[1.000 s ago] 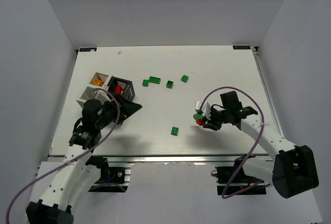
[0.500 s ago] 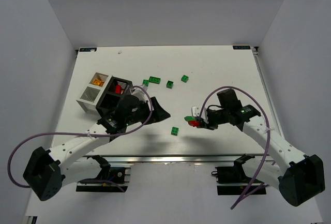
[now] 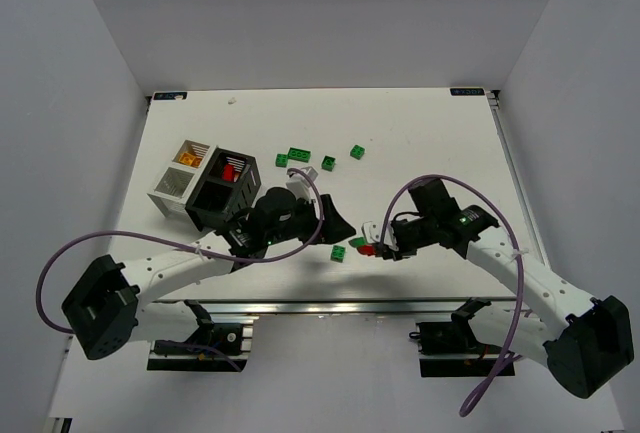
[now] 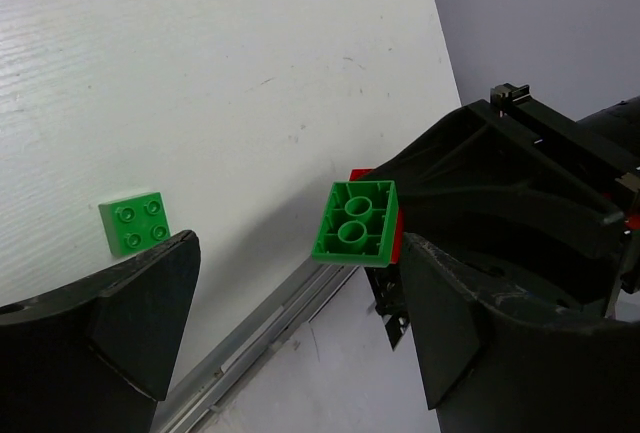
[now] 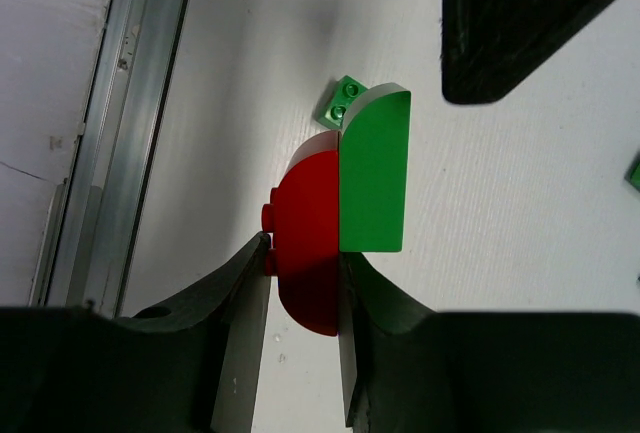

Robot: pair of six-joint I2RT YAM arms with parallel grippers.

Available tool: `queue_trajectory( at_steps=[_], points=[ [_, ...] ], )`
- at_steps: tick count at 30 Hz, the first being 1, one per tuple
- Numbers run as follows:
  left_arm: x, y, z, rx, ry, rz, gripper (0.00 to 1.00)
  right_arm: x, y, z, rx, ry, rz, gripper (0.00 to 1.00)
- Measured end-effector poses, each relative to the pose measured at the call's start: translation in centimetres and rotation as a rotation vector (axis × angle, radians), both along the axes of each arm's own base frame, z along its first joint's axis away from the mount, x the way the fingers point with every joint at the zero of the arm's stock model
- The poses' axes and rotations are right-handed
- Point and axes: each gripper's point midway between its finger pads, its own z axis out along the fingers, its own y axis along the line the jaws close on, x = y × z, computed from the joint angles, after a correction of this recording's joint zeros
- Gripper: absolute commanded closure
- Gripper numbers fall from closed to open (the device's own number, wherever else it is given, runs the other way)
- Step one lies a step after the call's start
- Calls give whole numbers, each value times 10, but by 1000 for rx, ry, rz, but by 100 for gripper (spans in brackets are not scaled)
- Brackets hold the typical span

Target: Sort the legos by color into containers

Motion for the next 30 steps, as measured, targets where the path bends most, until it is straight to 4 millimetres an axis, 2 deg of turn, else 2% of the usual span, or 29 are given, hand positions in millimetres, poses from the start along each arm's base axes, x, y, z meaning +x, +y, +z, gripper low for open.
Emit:
queue_trajectory(
  at_steps=[5,17,30],
  points=[
    [-6,-8,2,-15,-7,-31,10,-2,4,3,4,-12,20,98],
    [-15,-26,20,-102,-39,-105,13,-4,5,4,7,-11,27,99],
    [-17,-27,16,-110,-28,-113,18,-3,11,20,61,-46,22,100]
  ],
)
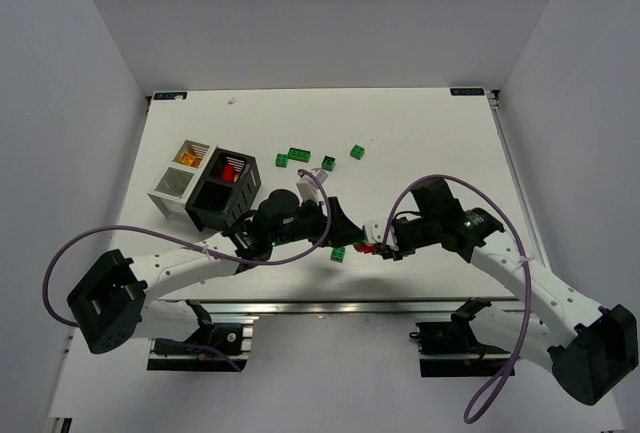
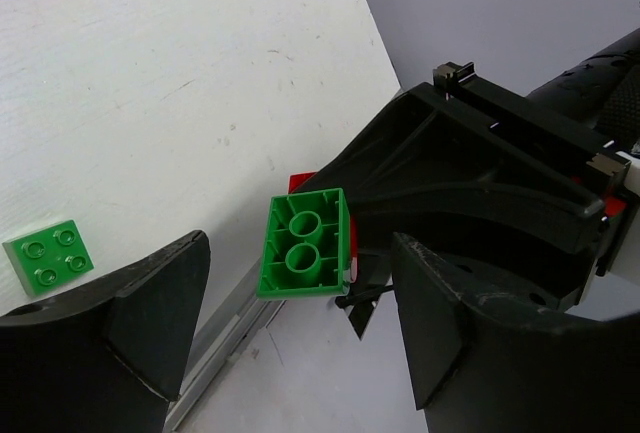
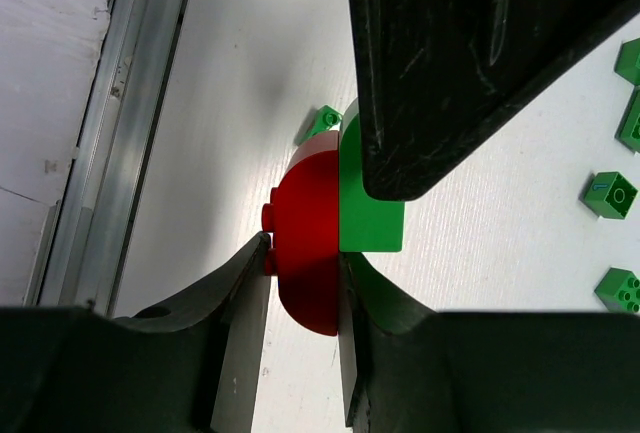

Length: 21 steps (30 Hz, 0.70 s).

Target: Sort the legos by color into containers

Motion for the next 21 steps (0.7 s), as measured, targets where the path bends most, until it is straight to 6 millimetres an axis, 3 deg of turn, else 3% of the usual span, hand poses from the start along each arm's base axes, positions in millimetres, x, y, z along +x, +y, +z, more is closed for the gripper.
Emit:
queue_trajectory(
  at_steps=[12,15,17,21],
  points=[
    [-4,-5,0,-19,12,-30,29,2,2,3,13,3,-10,100],
    [-6,-6,2,-26,14,-41,42,2,3,3,16,2,-11,100],
    [-7,-6,2,-29,14,-45,57,1,3,3,18,5,-10,100],
    [-6,-6,2,-32,14,-40,72,1,2,4,19,-1,-8,100]
  ],
)
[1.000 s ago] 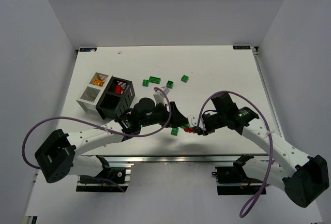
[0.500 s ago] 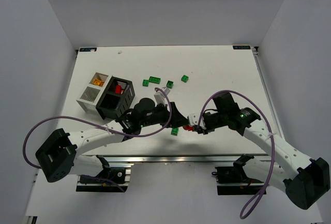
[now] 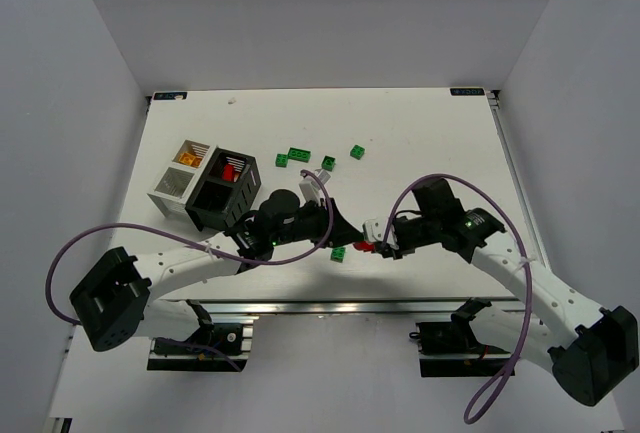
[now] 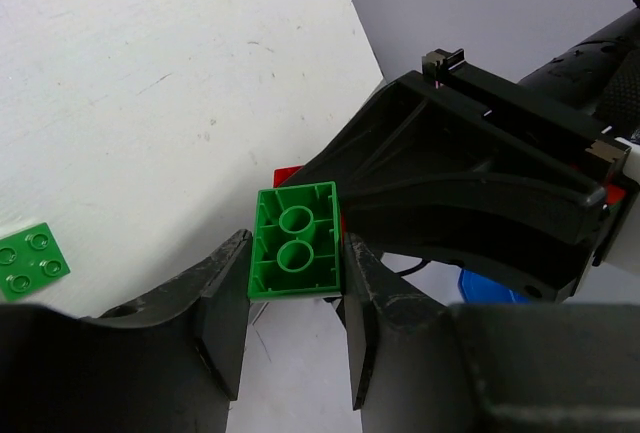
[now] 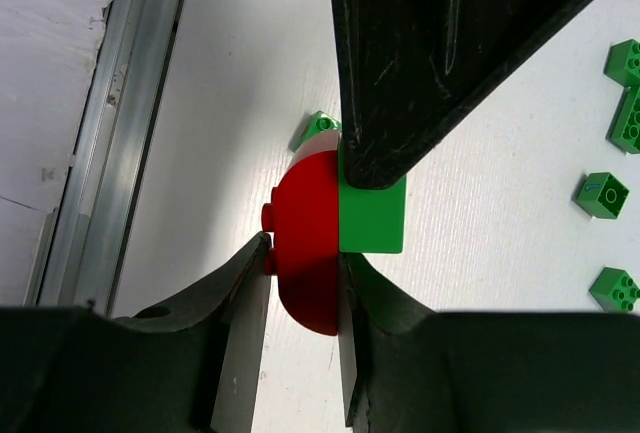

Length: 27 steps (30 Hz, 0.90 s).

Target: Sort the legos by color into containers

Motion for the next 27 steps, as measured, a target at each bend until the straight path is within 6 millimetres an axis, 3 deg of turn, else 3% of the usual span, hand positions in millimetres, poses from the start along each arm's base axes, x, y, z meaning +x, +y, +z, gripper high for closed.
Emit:
queue_trajectory(
  at_steps=[5,11,17,22,27],
  points=[
    [4,2,2,2,-10,27,84,-1,-1,2,4,-14,6,100],
    [16,20,19,-14,-34,105,84,1,7,13,46,-62,37,100],
    [64,91,61,-58,-127,399,85,-4,3,10,31,-35,35,100],
    [69,135,72,17,-161,555,85,0,9,8,26,15,-4,100],
    [66,180,68,168,-134,723,84,26,33,24,55,49,-88,100]
  ],
)
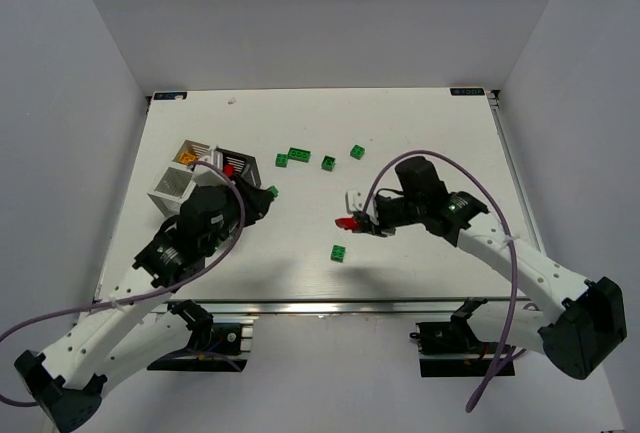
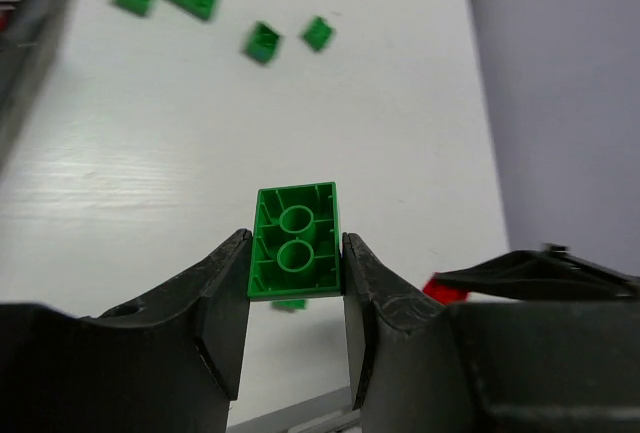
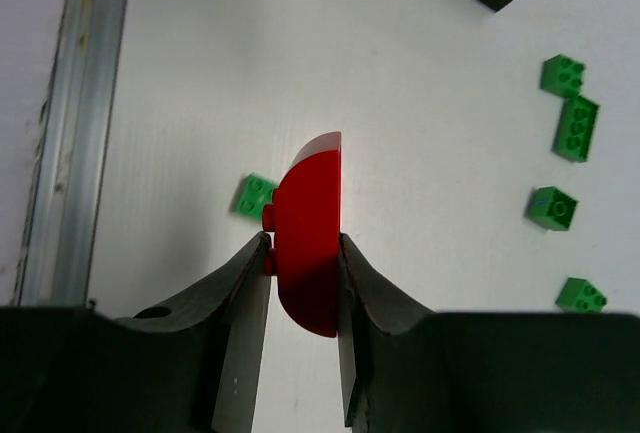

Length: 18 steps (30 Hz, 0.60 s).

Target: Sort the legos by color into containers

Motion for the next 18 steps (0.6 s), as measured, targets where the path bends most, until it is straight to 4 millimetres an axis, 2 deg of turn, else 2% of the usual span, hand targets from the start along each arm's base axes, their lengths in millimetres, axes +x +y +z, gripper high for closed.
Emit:
queue_trajectory(
  at_steps=[5,8,13,18],
  points=[
    [-11,53,-5,105,70,201,84,29,31,27,51,17,-67,100],
    [-18,76,-9,157,106,287,85,44,48,39,76,28,-95,100],
    [-24,93,-25,240,167,345,85,64,71,45,81,42,-130,100],
    [-17,99,-47,328,246,369,86,83,103,50,74,27,-136,100]
  ],
)
